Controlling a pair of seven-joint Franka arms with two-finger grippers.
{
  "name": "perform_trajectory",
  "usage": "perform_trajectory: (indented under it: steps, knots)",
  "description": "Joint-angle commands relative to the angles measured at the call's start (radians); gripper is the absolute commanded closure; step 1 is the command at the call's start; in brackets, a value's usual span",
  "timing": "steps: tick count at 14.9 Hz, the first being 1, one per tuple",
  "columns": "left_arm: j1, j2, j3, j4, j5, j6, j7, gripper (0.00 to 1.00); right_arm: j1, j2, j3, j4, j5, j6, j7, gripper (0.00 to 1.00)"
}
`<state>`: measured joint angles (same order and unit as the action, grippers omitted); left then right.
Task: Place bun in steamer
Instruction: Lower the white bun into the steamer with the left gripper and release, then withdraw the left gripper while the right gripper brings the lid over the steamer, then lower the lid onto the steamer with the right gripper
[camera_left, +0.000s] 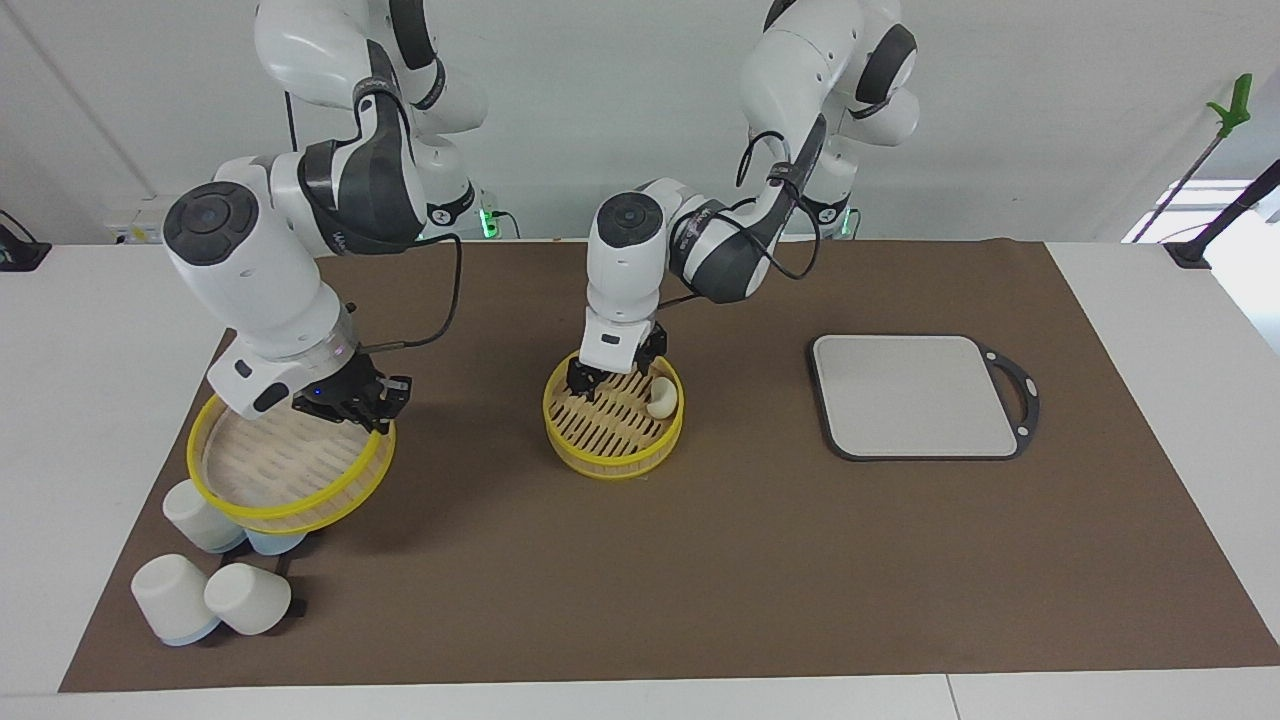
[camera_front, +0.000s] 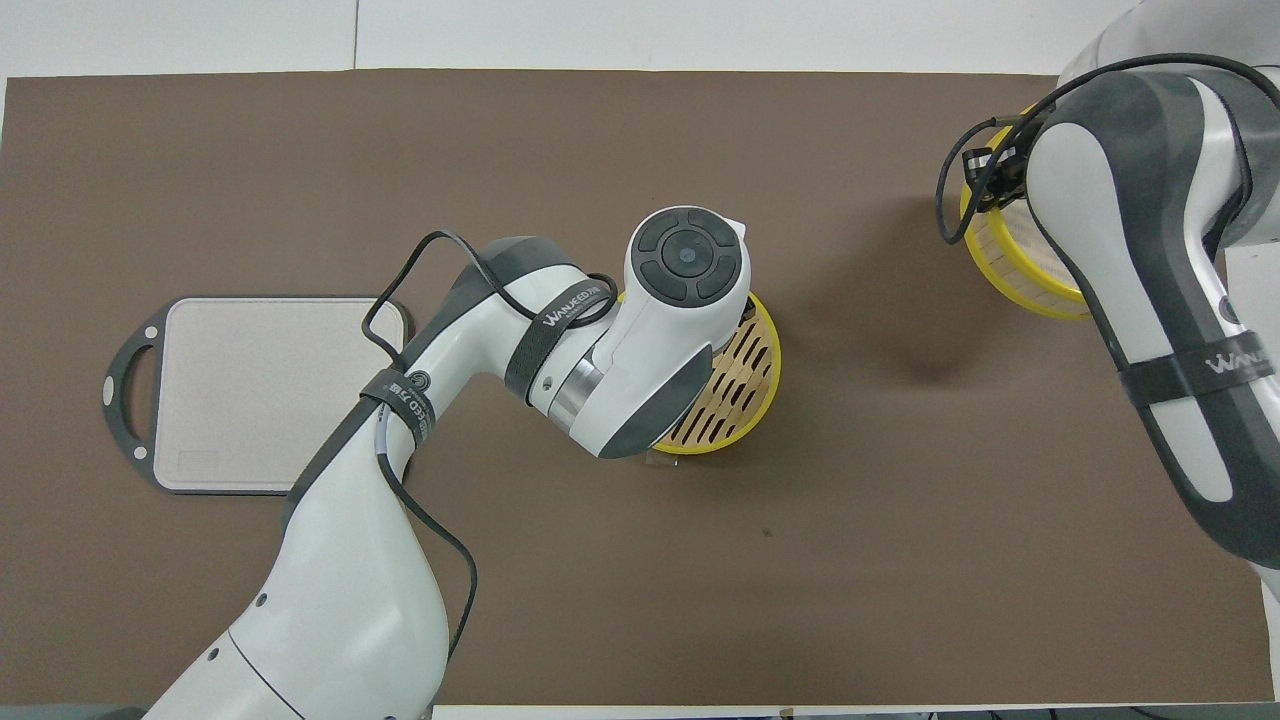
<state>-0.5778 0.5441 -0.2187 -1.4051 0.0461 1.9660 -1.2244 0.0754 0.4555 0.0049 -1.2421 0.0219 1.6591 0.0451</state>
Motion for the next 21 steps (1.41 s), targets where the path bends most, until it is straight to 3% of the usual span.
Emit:
perform_trajectory:
  steps: [1,4,9,11,14,16,21]
  knots:
    - [0.053,-0.084,-0.001,-0.017,0.018,-0.080,-0.007,0.00,0.026,-0.031,0.004,-0.034,0.006,0.030,0.059,1.00]
    - [0.143,-0.180,-0.001,-0.041,0.018,-0.166,0.054,0.00,0.095,-0.028,0.003,-0.027,0.004,0.036,0.160,1.00]
    - [0.384,-0.347,-0.002,-0.070,0.015,-0.361,0.453,0.00,0.259,-0.009,0.003,-0.019,0.001,0.077,0.415,1.00]
    - [0.490,-0.412,-0.001,-0.092,0.014,-0.407,0.653,0.00,0.344,0.055,-0.003,0.036,-0.003,0.085,0.569,1.00]
    - [0.619,-0.470,-0.001,-0.092,0.014,-0.496,0.952,0.00,0.426,0.204,-0.006,0.220,-0.005,0.074,0.732,1.00]
    - [0.662,-0.496,0.001,-0.097,0.014,-0.544,1.052,0.00,0.470,0.232,-0.014,0.234,-0.011,0.085,0.775,1.00]
    - [0.668,-0.570,0.001,-0.112,0.014,-0.607,1.057,0.00,0.573,0.298,-0.060,0.256,-0.013,0.125,0.849,1.00]
